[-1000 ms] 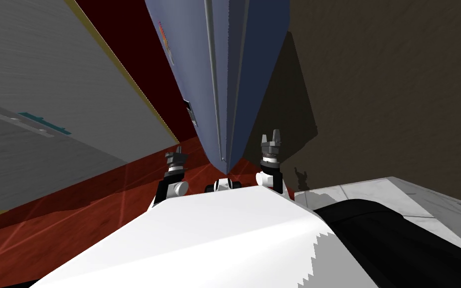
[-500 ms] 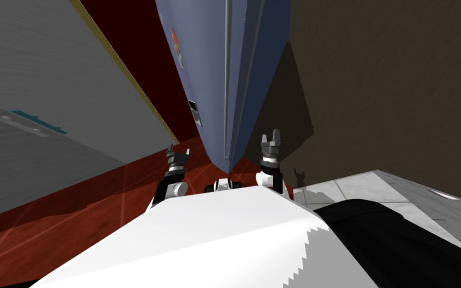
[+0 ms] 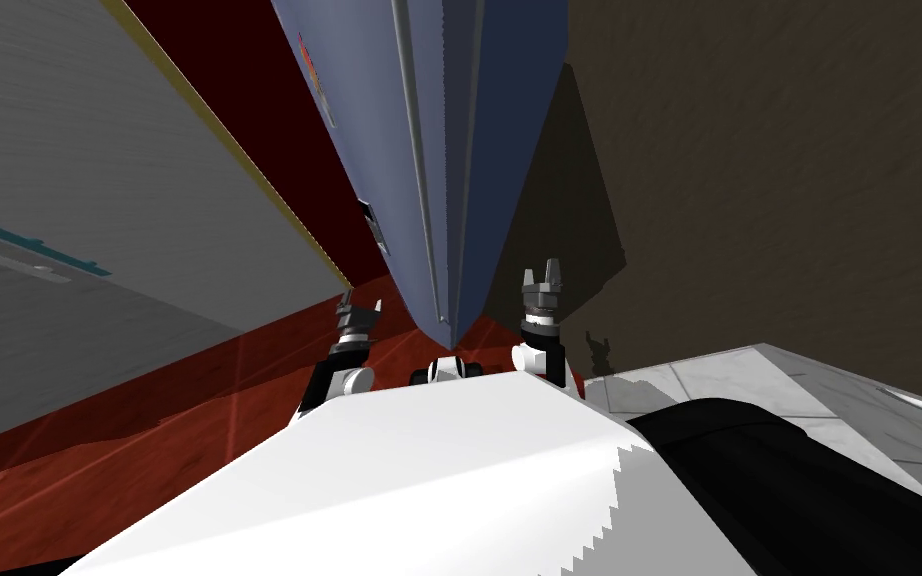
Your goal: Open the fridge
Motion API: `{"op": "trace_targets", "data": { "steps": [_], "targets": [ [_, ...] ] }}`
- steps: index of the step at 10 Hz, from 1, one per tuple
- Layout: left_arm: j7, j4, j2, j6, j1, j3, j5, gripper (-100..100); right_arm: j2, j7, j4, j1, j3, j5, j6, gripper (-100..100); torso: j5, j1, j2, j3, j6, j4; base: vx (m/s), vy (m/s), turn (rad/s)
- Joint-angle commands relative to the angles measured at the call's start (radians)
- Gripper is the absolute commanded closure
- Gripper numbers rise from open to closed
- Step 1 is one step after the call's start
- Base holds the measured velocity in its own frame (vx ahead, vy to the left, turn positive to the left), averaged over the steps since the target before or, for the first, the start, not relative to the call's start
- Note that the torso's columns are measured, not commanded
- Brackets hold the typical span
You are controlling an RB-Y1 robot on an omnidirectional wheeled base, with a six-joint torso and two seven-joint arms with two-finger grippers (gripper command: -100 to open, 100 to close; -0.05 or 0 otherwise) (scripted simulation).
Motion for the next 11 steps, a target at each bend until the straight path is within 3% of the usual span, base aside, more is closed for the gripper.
{"op": "trace_targets", "data": {
  "steps": [1,11],
  "targets": [
    [0.005,-0.03,-0.001,0.053,0.019,-0.006,0.01,-100,0.0,0.0,0.0,0.0,0.0,0.0,0.0,0,0.0,-0.001,0.0,0.0,0.0,0.0,0.026,-0.096,-0.013],
    [0.021,-0.139,-0.009,0.243,0.093,-0.032,0.044,-100,0.0,0.0,0.0,0.0,0.0,0.0,0.0,0,-0.001,-0.002,0.0,0.0,0.0,0.0,0.043,-0.107,-0.015]
  ]
}}
